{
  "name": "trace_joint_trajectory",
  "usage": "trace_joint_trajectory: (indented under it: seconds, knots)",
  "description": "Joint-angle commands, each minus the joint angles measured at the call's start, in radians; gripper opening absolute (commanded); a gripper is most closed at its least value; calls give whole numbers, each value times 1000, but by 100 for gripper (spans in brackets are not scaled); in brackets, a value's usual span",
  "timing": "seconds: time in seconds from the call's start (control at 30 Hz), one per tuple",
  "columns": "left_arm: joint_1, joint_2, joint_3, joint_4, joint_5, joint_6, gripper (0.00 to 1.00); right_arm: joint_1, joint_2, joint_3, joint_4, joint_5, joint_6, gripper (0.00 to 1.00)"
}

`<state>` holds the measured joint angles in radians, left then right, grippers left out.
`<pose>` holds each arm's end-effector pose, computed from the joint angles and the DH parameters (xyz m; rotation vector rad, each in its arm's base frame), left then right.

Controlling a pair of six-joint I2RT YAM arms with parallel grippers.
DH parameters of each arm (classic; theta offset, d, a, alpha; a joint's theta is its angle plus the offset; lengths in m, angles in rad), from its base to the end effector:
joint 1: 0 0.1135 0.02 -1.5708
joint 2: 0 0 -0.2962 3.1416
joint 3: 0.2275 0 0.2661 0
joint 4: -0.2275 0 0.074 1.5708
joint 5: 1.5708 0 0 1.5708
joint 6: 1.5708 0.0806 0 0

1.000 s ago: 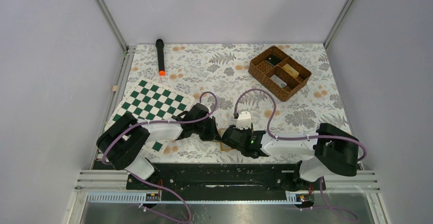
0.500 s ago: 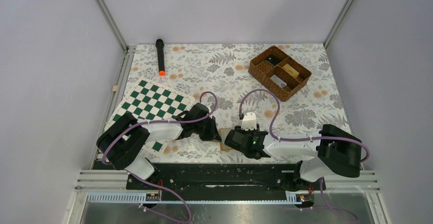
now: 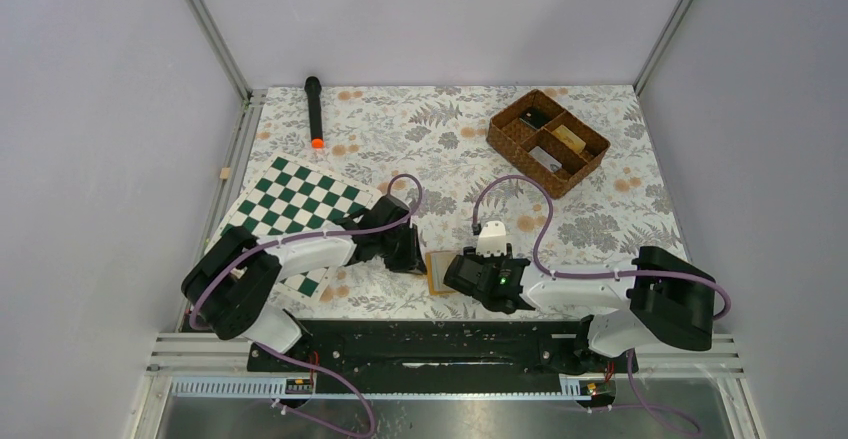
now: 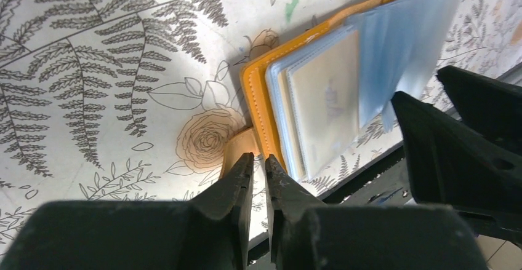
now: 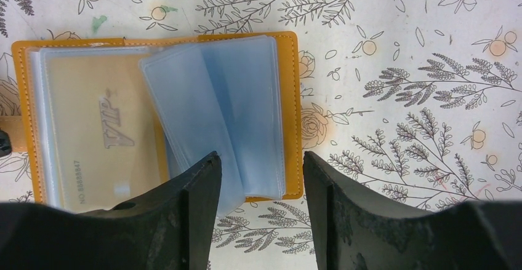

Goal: Take the credit cards out of the card holder
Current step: Remove the credit card from the card holder.

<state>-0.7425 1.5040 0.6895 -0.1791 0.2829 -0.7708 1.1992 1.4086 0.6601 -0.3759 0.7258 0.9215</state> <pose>0.2091 -0.2224 0.1348 0.0784 2.7873 -0.8563 0.1446 0.2237 0.1522 -0.1221 2.3083 0.0289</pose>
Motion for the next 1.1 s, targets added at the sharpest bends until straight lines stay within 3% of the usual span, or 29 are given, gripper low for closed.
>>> trace_joint_trajectory:
  seconds: [0.0, 0.37, 0.87, 1.07]
  knots:
    - [4, -47, 47, -2, 0, -2, 13, 2, -20, -8, -1, 57, 21, 59]
    - [-14, -10, 8, 173, 103, -34, 14, 0, -52, -26, 8, 55, 23, 59]
    - [-15, 59, -17, 210, 69, -18, 9, -4, -97, -60, 8, 57, 38, 59]
    - [-15, 57, -25, 213, 70, -19, 9, -4, -215, -21, -79, 31, 27, 61]
